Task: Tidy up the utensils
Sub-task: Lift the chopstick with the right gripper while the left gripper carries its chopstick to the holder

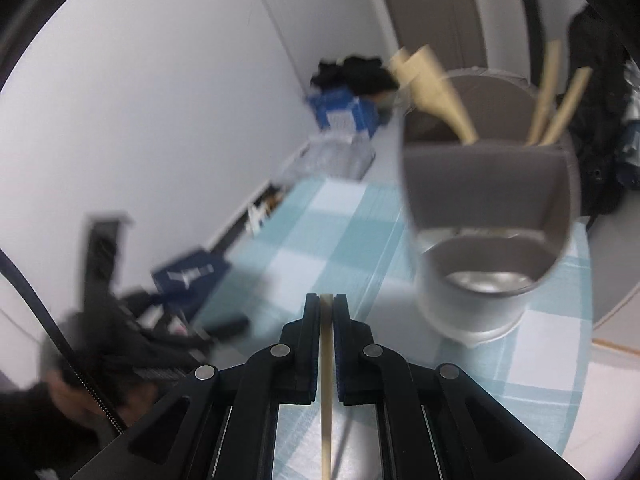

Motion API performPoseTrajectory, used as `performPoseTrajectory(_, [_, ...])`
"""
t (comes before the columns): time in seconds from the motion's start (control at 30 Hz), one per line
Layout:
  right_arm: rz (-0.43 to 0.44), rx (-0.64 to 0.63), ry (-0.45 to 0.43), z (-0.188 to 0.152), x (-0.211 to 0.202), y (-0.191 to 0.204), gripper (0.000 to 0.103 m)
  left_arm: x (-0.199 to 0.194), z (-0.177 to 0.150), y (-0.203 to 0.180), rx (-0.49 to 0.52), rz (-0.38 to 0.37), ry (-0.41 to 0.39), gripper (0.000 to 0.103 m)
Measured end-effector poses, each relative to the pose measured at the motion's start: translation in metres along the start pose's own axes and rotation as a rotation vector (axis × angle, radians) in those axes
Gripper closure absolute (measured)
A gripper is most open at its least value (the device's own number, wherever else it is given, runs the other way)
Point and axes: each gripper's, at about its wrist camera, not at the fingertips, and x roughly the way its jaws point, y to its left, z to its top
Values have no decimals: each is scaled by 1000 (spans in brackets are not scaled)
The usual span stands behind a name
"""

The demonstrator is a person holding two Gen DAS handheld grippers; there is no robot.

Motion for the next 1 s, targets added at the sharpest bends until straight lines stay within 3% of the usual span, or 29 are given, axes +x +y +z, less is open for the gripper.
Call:
performPoseTrajectory(0.17, [37, 93, -89, 1, -31, -28, 97, 15, 0, -23, 74, 12, 54, 3])
performPoseTrajectory(0.27, [51, 130, -119, -3, -39, -38, 97, 25, 1, -32, 101, 20, 88, 13])
performPoseTrajectory(0.33, [57, 154, -137, -7, -46, -45, 97, 29, 1, -34, 104, 27, 106, 25])
performPoseTrajectory(0.47, [65, 169, -155, -12, -61, -63, 97, 35, 1, -36, 112, 45, 130, 34])
performPoseTrajectory(0.5, [62, 163, -158, -13, -62, -62, 97, 37, 1, -38, 120, 52, 137, 40])
performPoseTrajectory(0.67, [69, 166, -153, -15, -59, -64, 97, 38, 2, -46, 134, 68, 139, 45])
performPoseTrajectory(0.83, [72, 163, -160, -16, -64, -68, 97, 39, 6, -54, 153, 78, 130, 74])
performPoseTrajectory(1.0, [69, 147, -163, -17, -67, -66, 97, 41, 7, -60, 169, 67, 131, 94])
